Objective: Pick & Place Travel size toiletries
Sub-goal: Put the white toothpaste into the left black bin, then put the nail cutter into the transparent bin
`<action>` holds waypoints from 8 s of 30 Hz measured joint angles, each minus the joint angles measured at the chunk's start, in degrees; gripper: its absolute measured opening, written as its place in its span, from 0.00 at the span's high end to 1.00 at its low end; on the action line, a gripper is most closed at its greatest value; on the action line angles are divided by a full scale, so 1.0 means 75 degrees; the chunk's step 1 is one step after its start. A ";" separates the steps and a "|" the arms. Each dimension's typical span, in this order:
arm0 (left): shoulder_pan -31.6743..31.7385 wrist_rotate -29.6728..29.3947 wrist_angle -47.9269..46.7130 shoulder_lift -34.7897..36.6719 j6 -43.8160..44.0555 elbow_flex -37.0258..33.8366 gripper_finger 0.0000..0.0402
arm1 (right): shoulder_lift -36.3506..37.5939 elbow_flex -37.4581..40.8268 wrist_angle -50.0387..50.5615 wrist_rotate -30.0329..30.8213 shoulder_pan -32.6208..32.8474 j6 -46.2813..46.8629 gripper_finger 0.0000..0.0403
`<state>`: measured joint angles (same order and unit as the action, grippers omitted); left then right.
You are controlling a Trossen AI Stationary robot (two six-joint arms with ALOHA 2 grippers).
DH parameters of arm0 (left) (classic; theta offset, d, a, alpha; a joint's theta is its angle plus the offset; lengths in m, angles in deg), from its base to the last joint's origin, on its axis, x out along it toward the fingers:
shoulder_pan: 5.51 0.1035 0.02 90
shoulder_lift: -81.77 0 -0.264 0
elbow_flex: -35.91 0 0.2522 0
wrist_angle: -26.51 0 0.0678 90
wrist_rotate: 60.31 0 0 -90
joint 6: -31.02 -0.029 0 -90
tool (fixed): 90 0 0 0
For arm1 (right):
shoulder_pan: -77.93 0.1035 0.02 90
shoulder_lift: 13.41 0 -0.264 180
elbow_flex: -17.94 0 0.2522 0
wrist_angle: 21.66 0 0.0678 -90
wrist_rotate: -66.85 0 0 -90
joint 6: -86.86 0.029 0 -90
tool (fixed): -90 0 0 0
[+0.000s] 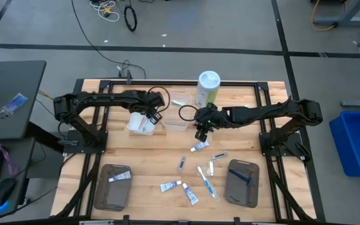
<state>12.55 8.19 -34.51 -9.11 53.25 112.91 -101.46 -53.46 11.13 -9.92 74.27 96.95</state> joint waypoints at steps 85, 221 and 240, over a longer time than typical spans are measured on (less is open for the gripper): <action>-0.6467 0.2250 0.5407 -0.2616 0.0691 -0.0123 0.82 | 0.0000 0.1233 -0.2570 -0.1717 0.1702 0.1737 0.65; -0.4231 0.2195 0.7117 -0.2340 0.1349 -0.1264 0.62 | -0.0023 0.2454 -0.2847 -0.0260 -0.0460 -0.0178 0.41; -0.4407 0.2255 0.6616 -0.2298 -0.3507 -0.0173 0.61 | 0.0012 0.2454 -0.3406 -0.0738 -0.0087 -0.0370 0.48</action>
<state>-20.50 25.11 15.11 -26.35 26.95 111.62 -101.37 -35.06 -14.42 -15.45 73.62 94.17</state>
